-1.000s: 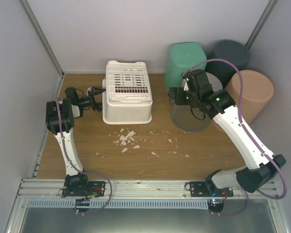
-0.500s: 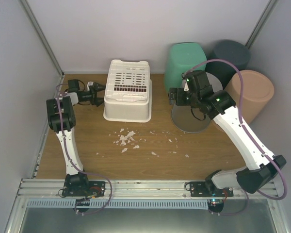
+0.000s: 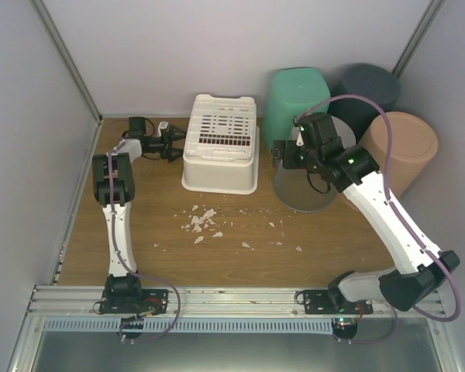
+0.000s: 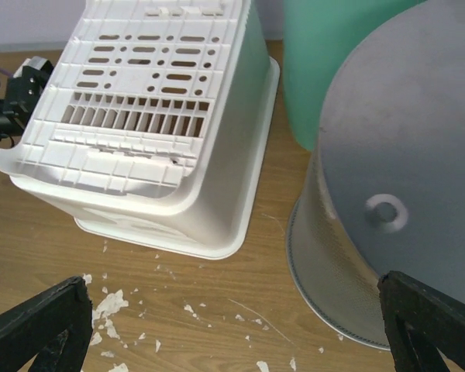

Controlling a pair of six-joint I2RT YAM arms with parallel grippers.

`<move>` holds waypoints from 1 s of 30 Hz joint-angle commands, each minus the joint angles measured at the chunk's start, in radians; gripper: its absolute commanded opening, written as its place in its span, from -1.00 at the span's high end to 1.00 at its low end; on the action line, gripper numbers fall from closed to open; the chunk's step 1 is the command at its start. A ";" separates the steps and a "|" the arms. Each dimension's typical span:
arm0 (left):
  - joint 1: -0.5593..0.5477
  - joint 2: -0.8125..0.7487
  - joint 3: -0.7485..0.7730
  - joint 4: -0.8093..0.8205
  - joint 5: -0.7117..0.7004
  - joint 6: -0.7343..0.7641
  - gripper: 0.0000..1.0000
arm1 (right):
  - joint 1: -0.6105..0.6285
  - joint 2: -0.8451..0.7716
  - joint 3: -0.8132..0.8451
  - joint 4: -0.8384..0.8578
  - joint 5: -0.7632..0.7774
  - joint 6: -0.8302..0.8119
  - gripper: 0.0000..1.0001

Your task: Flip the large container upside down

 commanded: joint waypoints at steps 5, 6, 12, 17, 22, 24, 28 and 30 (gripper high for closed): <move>-0.085 0.069 0.087 0.016 -0.011 -0.035 -0.98 | -0.003 -0.090 0.019 -0.046 0.126 0.009 -1.00; -0.089 0.068 0.080 0.029 -0.013 -0.044 -0.98 | -0.003 -0.098 0.018 -0.052 0.131 0.010 -1.00; -0.102 0.072 0.081 0.127 -0.014 -0.122 -0.98 | -0.003 -0.138 0.003 -0.084 0.157 0.020 -1.00; -0.102 0.108 0.155 0.190 -0.018 -0.177 -0.98 | -0.003 -0.175 -0.011 -0.089 0.161 0.029 -1.00; -0.102 0.132 0.186 0.259 -0.015 -0.218 -0.98 | -0.003 -0.193 -0.011 -0.099 0.170 0.038 -1.00; -0.130 0.141 0.191 0.264 -0.010 -0.221 -0.98 | -0.003 -0.197 -0.013 -0.101 0.172 0.039 -1.00; -0.145 0.158 0.201 0.275 -0.001 -0.239 -0.98 | -0.002 -0.201 -0.019 -0.100 0.171 0.042 -1.00; -0.151 0.171 0.218 0.311 0.004 -0.250 -0.98 | -0.002 -0.203 -0.022 -0.100 0.173 0.041 -1.00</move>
